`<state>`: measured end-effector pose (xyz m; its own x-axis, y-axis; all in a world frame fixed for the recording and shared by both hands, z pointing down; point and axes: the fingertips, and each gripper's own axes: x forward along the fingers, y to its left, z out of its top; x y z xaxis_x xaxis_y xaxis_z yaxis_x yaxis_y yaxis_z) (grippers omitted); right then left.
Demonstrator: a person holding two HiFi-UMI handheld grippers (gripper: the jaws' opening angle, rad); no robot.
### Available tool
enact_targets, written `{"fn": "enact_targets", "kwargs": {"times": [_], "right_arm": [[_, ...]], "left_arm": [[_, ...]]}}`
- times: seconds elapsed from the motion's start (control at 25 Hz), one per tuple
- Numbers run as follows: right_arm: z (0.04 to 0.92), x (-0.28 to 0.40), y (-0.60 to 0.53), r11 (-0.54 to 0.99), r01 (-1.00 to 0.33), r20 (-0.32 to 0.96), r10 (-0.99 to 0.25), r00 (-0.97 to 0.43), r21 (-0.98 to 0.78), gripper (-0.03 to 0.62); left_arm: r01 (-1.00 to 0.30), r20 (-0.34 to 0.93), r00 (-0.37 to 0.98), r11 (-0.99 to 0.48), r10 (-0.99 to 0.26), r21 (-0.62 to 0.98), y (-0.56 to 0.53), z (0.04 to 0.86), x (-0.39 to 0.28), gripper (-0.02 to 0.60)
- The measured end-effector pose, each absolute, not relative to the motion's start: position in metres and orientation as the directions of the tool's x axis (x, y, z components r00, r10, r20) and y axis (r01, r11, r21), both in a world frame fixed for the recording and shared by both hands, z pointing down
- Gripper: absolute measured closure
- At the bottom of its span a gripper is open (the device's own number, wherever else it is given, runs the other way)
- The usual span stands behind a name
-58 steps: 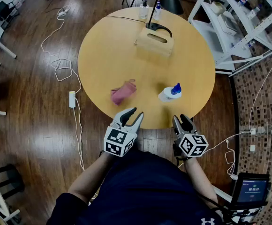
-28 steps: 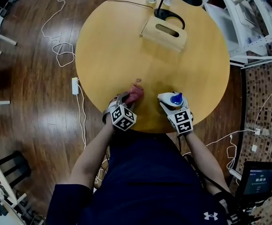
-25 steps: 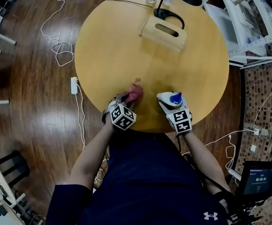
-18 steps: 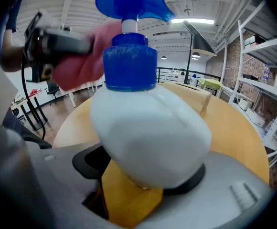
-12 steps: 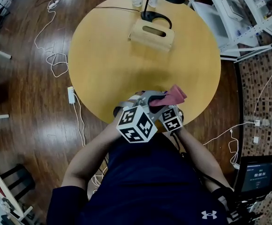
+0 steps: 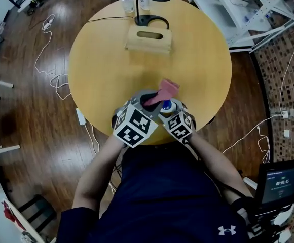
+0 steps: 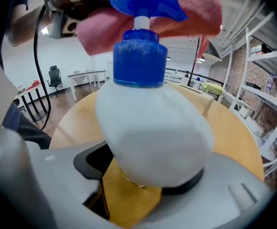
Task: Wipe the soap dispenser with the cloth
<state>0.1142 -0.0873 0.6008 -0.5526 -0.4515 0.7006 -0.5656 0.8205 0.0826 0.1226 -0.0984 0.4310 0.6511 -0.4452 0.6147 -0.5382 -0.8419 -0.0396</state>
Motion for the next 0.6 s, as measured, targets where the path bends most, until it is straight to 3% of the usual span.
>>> {"fn": "enact_targets", "kwargs": {"times": [0.08,0.16,0.24,0.4,0.6], "right_arm": [[0.602,0.114,-0.087,0.821,-0.566,0.704,-0.449,-0.551,0.081,0.289],[0.603,0.113,-0.087,0.821,-0.565,0.701,-0.449,-0.554,0.08,0.29],[0.602,0.112,-0.087,0.824,-0.561,0.699,-0.449,-0.556,0.082,0.295],[0.602,0.116,-0.088,0.825,-0.56,0.709,-0.441,-0.55,0.078,0.296],[0.604,0.116,-0.086,0.822,-0.563,0.711,-0.443,-0.547,0.079,0.296]], "left_arm": [[-0.42,0.611,0.715,-0.907,-0.341,-0.015,-0.071,0.42,0.149,0.488],[-0.352,0.668,0.671,-0.931,-0.323,-0.097,-0.063,0.433,0.161,0.488],[-0.391,0.683,0.636,-0.913,-0.358,-0.115,-0.076,0.449,0.158,0.487],[-0.545,0.647,0.64,-0.839,-0.415,0.0,-0.11,0.447,0.146,0.488],[-0.607,0.65,0.602,-0.795,-0.464,-0.006,-0.118,0.443,0.13,0.488]]}}
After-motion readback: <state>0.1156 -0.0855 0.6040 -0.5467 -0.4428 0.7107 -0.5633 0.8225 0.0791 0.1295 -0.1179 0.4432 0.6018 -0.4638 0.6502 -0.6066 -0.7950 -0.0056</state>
